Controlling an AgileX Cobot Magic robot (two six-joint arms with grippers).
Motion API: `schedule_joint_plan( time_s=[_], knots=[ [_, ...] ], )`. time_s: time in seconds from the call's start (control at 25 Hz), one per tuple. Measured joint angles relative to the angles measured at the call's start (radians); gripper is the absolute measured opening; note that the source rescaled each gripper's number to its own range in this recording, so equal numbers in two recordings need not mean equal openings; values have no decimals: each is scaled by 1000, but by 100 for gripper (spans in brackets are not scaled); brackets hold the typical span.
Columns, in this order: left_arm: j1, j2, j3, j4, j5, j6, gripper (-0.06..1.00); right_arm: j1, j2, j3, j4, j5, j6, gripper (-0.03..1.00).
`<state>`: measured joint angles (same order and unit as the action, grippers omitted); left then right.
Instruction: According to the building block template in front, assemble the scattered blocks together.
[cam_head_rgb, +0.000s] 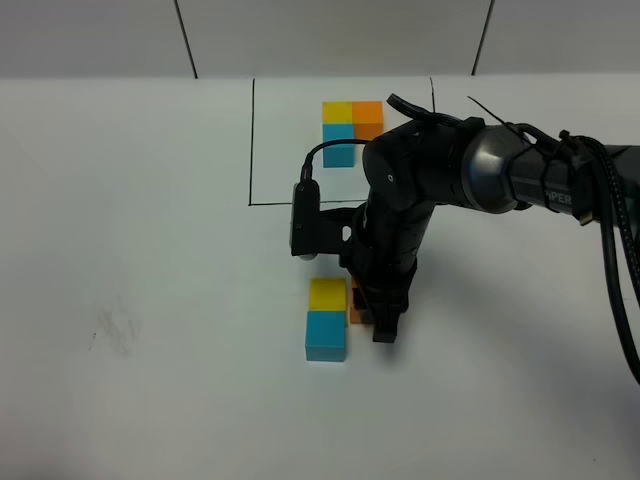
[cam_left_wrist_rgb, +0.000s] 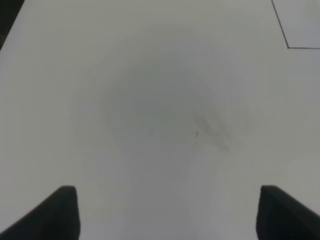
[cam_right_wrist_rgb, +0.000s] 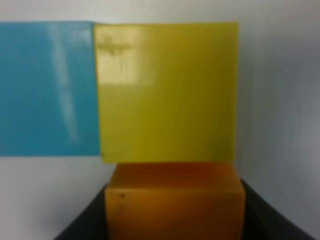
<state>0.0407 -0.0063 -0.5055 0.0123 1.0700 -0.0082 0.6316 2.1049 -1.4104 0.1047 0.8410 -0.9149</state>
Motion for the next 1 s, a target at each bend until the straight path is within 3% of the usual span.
schedule_joint_plan(
  time_s=[0.68,0.72,0.76,0.88,0.92,1.0],
  knots=[
    [0,0,0,0,0,0,54,0,29,-1,17,-19,-25,2],
    [0,0,0,0,0,0,54,0,29,-1,19,-16,-23,7],
    [0,0,0,0,0,-1,54,0,29,-1,23,-11,-19,19],
    [0,0,0,0,0,-1,54,-5,18,0,8,13,39,72],
    [0,0,0,0,0,-1,54,-17,5,0,5,18,68,84],
    [0,0,0,0,0,-2,54,-63,-28,0,3,25,145,94]
  ],
)
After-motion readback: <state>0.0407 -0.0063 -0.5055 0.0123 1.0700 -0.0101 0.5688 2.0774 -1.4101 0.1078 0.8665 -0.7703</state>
